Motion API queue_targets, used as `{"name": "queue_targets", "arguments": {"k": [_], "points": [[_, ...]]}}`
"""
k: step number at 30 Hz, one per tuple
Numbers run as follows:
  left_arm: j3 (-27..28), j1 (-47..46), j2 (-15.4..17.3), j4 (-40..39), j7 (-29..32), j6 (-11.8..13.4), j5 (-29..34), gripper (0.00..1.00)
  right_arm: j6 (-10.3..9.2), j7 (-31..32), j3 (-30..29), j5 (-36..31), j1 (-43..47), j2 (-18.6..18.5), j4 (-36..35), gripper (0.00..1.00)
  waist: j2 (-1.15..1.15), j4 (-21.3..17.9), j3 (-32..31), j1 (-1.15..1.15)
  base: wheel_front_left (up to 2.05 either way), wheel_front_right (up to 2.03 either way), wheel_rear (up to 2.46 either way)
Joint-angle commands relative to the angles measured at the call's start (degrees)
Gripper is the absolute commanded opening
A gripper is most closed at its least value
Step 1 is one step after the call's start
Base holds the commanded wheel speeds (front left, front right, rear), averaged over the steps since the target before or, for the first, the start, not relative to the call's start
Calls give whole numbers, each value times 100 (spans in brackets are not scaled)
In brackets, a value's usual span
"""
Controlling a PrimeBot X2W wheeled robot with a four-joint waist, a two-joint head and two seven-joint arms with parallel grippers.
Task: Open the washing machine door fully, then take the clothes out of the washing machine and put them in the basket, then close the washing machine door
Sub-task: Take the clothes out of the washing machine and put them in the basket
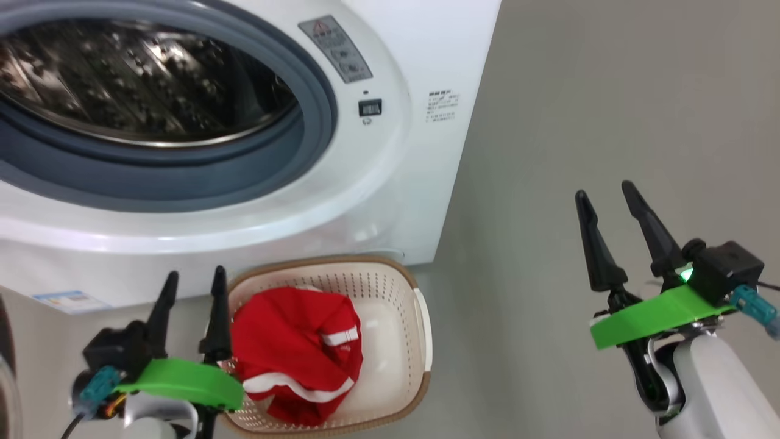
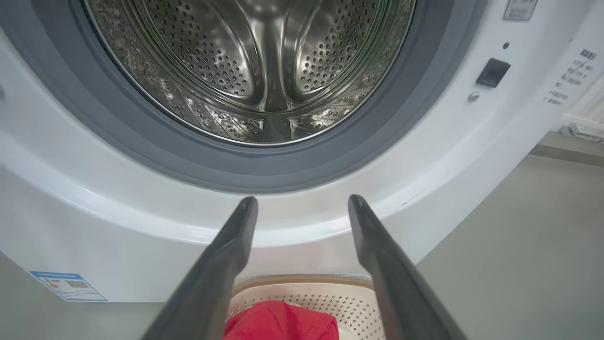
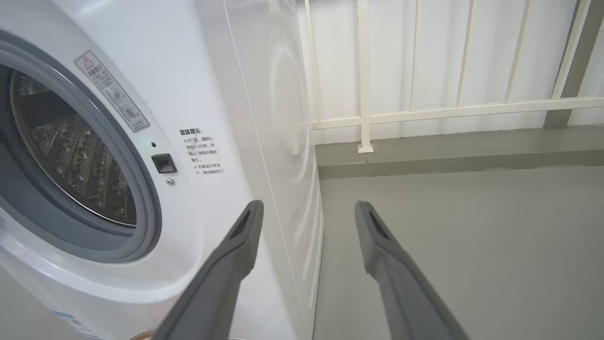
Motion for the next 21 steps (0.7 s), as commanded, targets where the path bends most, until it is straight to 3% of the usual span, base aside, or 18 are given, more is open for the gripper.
{"name": "queue_targets", "arguments": {"k": [1,10,21], "points": [[268,163,80,-380,-69,-18,113,100,29,-36,66,-99,128,37,-159,100,0,70,-363,0,0,0,0],[627,847,69,-1481,-70,-86,410,100,29,-36,-51,-68,407,-39,-137,100,0,80,-820,0,0,0,0],[790,1576,67,-1917,-70,-186,536,100,29,-36,-79,115,1038,-220,-451,100,0,18,-1278,0,0,0,0]]}}
